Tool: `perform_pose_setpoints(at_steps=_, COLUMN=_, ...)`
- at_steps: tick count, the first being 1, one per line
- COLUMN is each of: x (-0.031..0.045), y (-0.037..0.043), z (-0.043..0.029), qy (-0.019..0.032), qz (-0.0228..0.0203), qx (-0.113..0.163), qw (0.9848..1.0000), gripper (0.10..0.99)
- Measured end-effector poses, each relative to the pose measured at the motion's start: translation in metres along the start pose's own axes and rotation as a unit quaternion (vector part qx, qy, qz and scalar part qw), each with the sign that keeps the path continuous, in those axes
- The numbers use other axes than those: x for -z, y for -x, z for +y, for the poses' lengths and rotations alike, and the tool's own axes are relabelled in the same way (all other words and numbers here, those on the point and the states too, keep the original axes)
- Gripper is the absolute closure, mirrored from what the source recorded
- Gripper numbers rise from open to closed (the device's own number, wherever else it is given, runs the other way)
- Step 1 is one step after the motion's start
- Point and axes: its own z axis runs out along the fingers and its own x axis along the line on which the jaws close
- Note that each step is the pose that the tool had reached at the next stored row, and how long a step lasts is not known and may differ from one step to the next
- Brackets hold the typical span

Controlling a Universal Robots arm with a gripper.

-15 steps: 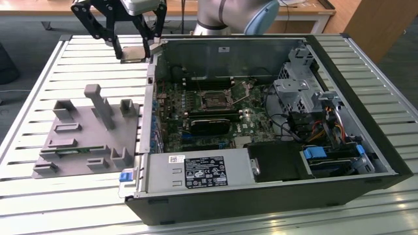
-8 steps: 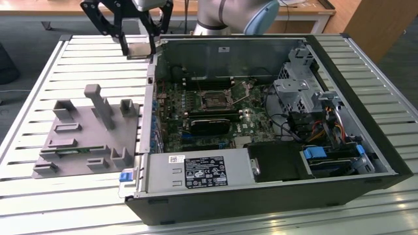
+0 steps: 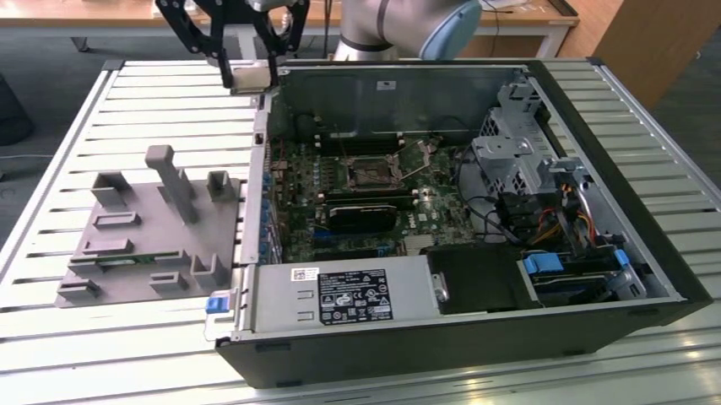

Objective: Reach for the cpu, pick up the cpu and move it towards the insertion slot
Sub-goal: 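Pick up the cpu and move it towards the insertion slot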

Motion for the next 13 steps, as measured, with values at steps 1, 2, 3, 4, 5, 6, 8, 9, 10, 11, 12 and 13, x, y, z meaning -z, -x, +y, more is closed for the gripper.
perform_pose_setpoints(at_steps=1, x=-0.0002, y=0.0016, z=0.0015, qy=0.0000, qz=0.0000, qx=0.000, qw=1.0000, gripper=0.545)
perform_pose_setpoints(at_steps=2, x=-0.0003, y=0.0031, z=0.0030, qy=0.0000, qz=0.0000, qx=0.000, qw=1.0000, gripper=0.545)
perform_pose_setpoints(at_steps=3, x=-0.0005, y=0.0049, z=0.0046, qy=0.0000, qz=0.0000, qx=0.000, qw=1.0000, gripper=0.545)
perform_pose_setpoints(at_steps=4, x=-0.0006, y=0.0068, z=0.0059, qy=0.0000, qz=0.0000, qx=0.000, qw=1.0000, gripper=0.545)
perform_pose_setpoints(at_steps=5, x=-0.0008, y=0.0089, z=0.0070, qy=0.0000, qz=-0.0001, qx=0.000, qw=1.0000, gripper=0.545)
perform_pose_setpoints(at_steps=6, x=-0.0009, y=0.0111, z=0.0080, qy=0.0000, qz=-0.0001, qx=-0.001, qw=1.0000, gripper=0.545)
perform_pose_setpoints(at_steps=8, x=-0.0011, y=0.0164, z=0.0093, qy=0.0000, qz=-0.0001, qx=-0.001, qw=1.0000, gripper=0.545)
perform_pose_setpoints(at_steps=9, x=-0.0011, y=0.0195, z=0.0098, qy=0.0000, qz=-0.0001, qx=-0.001, qw=1.0000, gripper=0.545)
perform_pose_setpoints(at_steps=10, x=-0.0011, y=0.0226, z=0.0102, qy=0.0000, qz=0.0000, qx=-0.001, qw=1.0000, gripper=0.545)
perform_pose_setpoints(at_steps=11, x=-0.0012, y=0.0258, z=0.0107, qy=0.0000, qz=-0.0001, qx=-0.001, qw=1.0000, gripper=0.545)
perform_pose_setpoints(at_steps=12, x=-0.0013, y=0.0290, z=0.0111, qy=0.0000, qz=-0.0001, qx=-0.002, qw=1.0000, gripper=0.545)
perform_pose_setpoints(at_steps=13, x=-0.0014, y=0.0323, z=0.0115, qy=0.0000, qz=-0.0001, qx=-0.002, qw=1.0000, gripper=0.545)
